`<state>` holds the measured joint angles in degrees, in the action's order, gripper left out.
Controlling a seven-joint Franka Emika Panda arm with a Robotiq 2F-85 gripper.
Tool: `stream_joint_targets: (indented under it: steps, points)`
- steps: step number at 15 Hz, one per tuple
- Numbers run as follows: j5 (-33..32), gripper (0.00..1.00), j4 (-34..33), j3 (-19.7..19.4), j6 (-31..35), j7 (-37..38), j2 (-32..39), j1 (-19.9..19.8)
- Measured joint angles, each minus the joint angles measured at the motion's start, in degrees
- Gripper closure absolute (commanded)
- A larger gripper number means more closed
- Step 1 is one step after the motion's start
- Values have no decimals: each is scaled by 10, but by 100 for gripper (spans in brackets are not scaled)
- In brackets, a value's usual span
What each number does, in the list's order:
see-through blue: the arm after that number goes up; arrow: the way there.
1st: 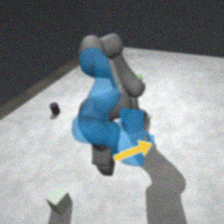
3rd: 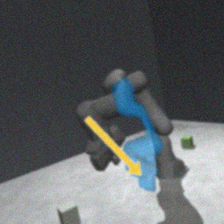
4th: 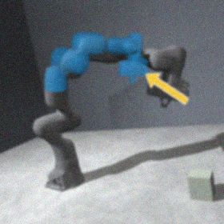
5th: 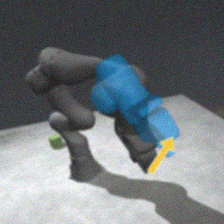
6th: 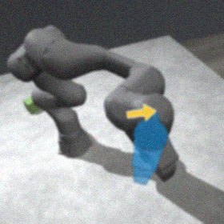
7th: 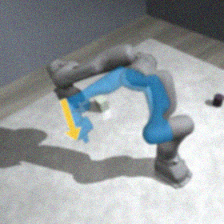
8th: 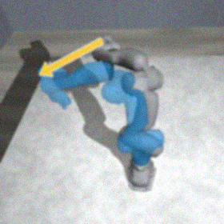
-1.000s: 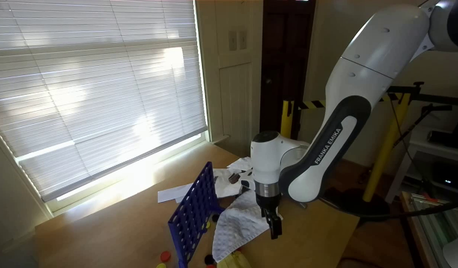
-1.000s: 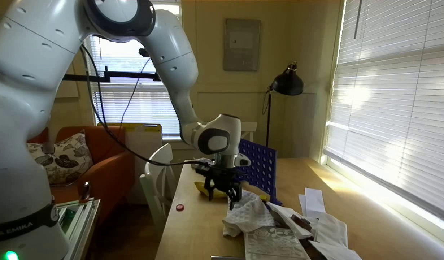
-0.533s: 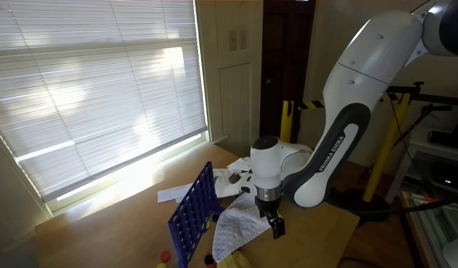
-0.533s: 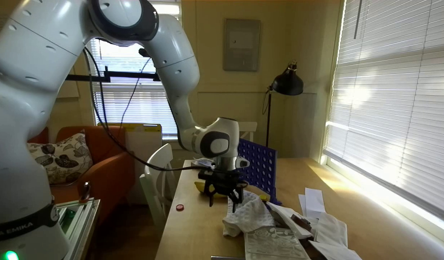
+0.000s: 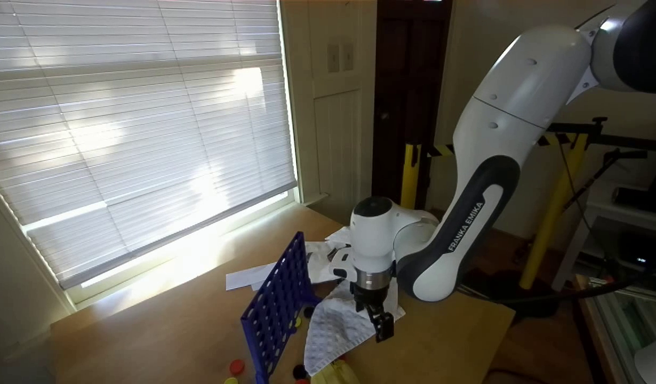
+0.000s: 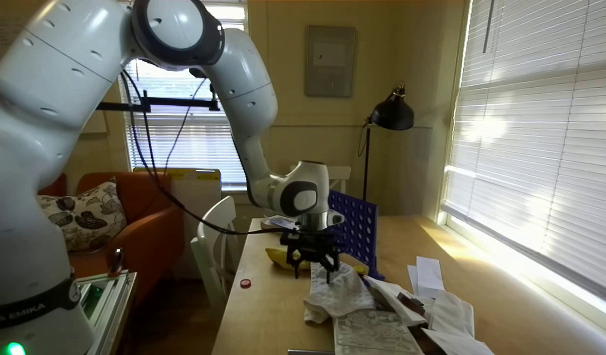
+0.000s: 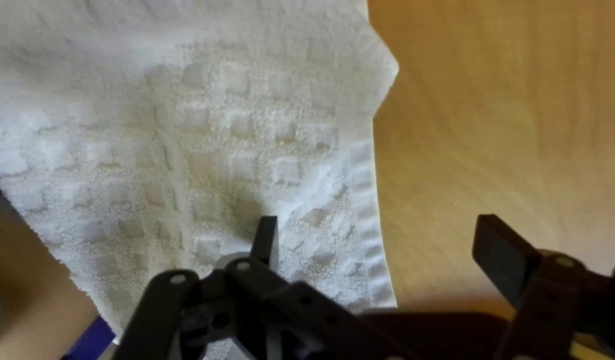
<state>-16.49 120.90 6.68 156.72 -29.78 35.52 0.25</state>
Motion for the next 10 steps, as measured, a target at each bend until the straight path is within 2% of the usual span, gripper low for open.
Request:
stream_joint_targets:
  steps: [4, 9, 10]
  points:
    - [0, 0, -30, 9, -1, -5, 33, 0]
    - [0, 1, -35, 8, -5, -5, 37, 2]
    - [0, 15, -36, 8, -9, -5, 38, 2]
